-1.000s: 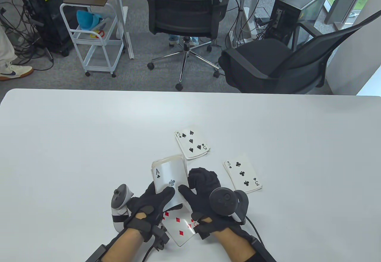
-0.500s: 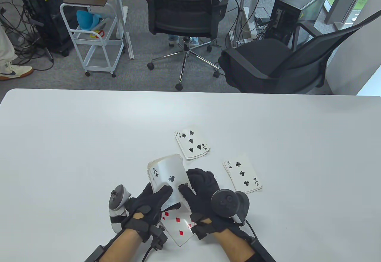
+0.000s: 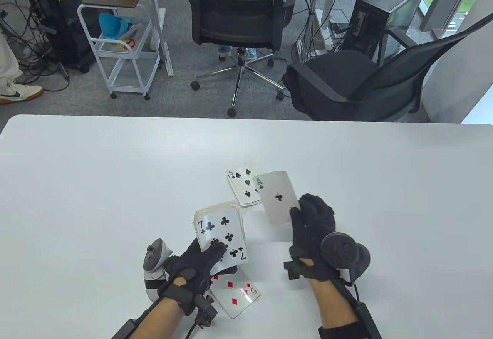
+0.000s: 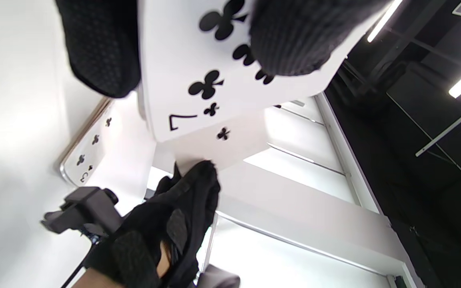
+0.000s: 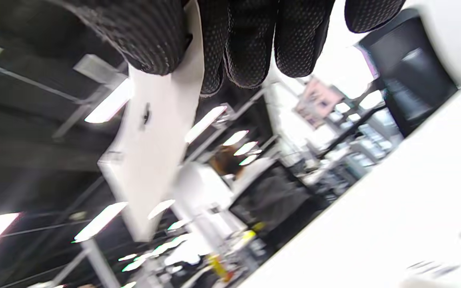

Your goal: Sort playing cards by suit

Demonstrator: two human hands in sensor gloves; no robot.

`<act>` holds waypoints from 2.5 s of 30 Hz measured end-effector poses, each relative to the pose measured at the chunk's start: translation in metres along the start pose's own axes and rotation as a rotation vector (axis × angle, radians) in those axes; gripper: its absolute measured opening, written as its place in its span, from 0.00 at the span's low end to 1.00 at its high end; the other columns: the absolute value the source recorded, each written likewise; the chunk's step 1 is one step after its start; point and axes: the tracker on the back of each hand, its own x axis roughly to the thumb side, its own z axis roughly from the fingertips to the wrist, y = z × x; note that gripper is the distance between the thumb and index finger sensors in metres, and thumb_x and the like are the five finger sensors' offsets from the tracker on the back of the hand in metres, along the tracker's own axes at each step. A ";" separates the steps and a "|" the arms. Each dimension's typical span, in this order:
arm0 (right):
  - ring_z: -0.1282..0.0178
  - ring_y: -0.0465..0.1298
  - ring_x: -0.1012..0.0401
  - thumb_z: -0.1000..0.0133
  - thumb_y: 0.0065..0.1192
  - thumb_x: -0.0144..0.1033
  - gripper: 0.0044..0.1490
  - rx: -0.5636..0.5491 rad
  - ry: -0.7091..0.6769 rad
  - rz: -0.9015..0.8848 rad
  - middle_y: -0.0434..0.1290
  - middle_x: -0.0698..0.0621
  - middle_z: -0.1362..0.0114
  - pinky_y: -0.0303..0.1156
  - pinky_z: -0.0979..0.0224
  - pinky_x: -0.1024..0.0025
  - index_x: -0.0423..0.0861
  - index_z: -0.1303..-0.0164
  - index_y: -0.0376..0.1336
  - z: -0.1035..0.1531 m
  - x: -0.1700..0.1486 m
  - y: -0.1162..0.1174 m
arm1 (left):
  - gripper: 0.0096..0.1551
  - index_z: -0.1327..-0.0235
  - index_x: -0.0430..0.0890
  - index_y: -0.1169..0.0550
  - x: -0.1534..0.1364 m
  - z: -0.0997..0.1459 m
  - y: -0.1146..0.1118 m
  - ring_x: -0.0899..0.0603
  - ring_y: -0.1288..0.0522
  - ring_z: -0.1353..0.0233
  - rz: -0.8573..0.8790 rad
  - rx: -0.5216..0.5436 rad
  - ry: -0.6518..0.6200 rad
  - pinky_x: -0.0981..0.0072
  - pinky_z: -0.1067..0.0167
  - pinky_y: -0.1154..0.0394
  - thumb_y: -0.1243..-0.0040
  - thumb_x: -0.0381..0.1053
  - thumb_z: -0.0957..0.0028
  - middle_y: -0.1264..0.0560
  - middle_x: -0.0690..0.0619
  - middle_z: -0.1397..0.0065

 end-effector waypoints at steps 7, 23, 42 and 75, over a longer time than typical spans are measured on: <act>0.16 0.47 0.34 0.38 0.65 0.43 0.23 0.256 0.275 0.263 0.54 0.37 0.17 0.43 0.24 0.26 0.44 0.37 0.69 -0.019 -0.041 -0.012 | 0.35 0.26 0.55 0.35 0.002 0.001 0.001 0.40 0.22 0.28 -0.013 0.000 -0.001 0.52 0.42 0.15 0.33 0.57 0.43 0.28 0.55 0.24; 0.15 0.39 0.35 0.41 0.76 0.44 0.33 0.421 0.370 0.732 0.47 0.36 0.15 0.38 0.24 0.25 0.43 0.34 0.61 -0.019 -0.060 0.027 | 0.35 0.25 0.54 0.35 0.001 0.002 0.005 0.40 0.22 0.28 -0.018 0.031 0.032 0.52 0.42 0.16 0.34 0.57 0.43 0.28 0.54 0.24; 0.16 0.50 0.37 0.41 0.61 0.58 0.34 0.308 -0.320 -0.069 0.57 0.40 0.18 0.45 0.24 0.27 0.45 0.35 0.63 0.046 0.084 0.046 | 0.35 0.25 0.54 0.36 0.003 0.002 0.001 0.39 0.23 0.28 -0.029 0.016 0.038 0.52 0.42 0.16 0.35 0.58 0.42 0.29 0.53 0.24; 0.21 0.63 0.39 0.44 0.69 0.52 0.30 0.269 -0.337 -0.081 0.65 0.42 0.24 0.54 0.23 0.31 0.43 0.41 0.66 0.055 0.085 0.057 | 0.36 0.26 0.55 0.34 -0.001 0.001 0.002 0.40 0.22 0.28 0.001 0.036 0.027 0.52 0.42 0.15 0.31 0.60 0.44 0.28 0.55 0.24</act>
